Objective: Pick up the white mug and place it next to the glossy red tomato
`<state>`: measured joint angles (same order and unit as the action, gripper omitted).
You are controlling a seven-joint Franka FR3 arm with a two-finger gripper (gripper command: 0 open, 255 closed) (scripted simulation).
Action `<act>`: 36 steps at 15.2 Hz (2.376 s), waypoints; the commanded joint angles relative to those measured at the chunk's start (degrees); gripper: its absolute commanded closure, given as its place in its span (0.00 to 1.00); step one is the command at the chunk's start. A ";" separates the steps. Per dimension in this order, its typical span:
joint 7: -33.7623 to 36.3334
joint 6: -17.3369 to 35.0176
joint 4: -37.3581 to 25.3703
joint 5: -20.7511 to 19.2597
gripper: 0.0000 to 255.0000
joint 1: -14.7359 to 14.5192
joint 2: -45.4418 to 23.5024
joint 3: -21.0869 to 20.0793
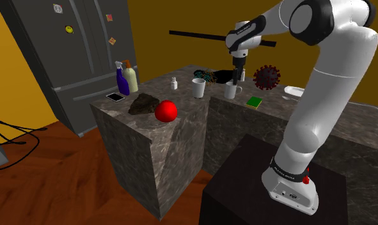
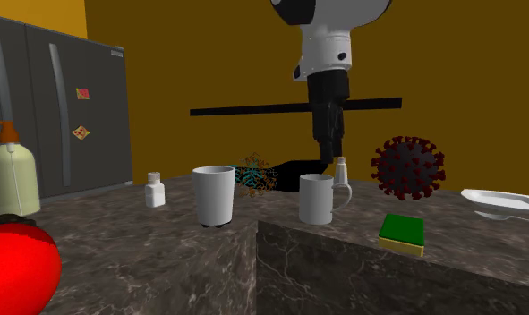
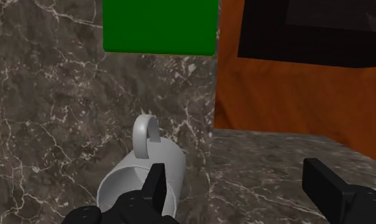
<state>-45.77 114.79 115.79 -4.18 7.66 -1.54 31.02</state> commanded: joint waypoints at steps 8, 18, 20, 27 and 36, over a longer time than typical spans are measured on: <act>-15.10 -1.35 -21.80 14.73 0.00 8.84 -22.63 -0.45; -17.70 2.18 -24.08 18.01 0.00 11.62 -28.89 -2.08; -17.70 2.18 -24.07 18.01 0.00 11.62 -28.89 -2.08; -17.70 2.17 -24.08 18.01 1.00 11.61 -28.88 -2.08; -17.60 1.57 -24.40 17.83 1.00 11.57 -28.57 -1.97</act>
<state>-63.38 116.74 91.71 13.70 19.19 -30.17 29.02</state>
